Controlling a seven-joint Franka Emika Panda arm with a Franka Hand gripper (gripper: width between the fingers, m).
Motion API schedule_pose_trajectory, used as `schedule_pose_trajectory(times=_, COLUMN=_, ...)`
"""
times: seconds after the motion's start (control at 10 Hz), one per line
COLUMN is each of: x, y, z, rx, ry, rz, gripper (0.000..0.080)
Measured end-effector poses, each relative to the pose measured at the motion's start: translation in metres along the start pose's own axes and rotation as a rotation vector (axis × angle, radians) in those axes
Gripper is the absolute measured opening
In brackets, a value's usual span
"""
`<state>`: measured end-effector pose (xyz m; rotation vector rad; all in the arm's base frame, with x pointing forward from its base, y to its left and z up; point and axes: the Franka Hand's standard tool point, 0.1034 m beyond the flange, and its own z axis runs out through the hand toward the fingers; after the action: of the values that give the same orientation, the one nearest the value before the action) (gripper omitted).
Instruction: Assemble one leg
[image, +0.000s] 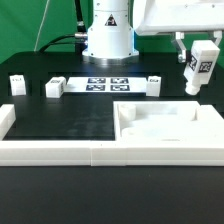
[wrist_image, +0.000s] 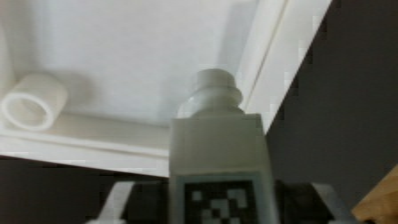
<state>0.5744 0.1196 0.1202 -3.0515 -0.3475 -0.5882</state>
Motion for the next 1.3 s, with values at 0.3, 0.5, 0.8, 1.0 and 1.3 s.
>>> schedule_pose_trajectory(times=0.3, x=0.005, y=-0.001, z=0.003, rx=0.002, ry=0.016, rz=-0.01, gripper=0.0288)
schedule_pose_trajectory(times=0.5, x=0.005, y=-0.002, z=0.003, rx=0.006, ry=0.042, rz=-0.011, gripper=0.0288)
schedule_pose_trajectory(times=0.8, x=0.017, y=0.0, z=0.016, rx=0.008, ry=0.095, rz=-0.023, gripper=0.0288)
schedule_pose_trajectory(times=1.0, x=0.036, y=0.006, z=0.026, rx=0.001, ry=0.116, rz=-0.04, gripper=0.0288)
schedule_pose_trajectory(times=1.3, x=0.035, y=0.008, z=0.044, rx=0.001, ry=0.111, rz=-0.034, gripper=0.0288)
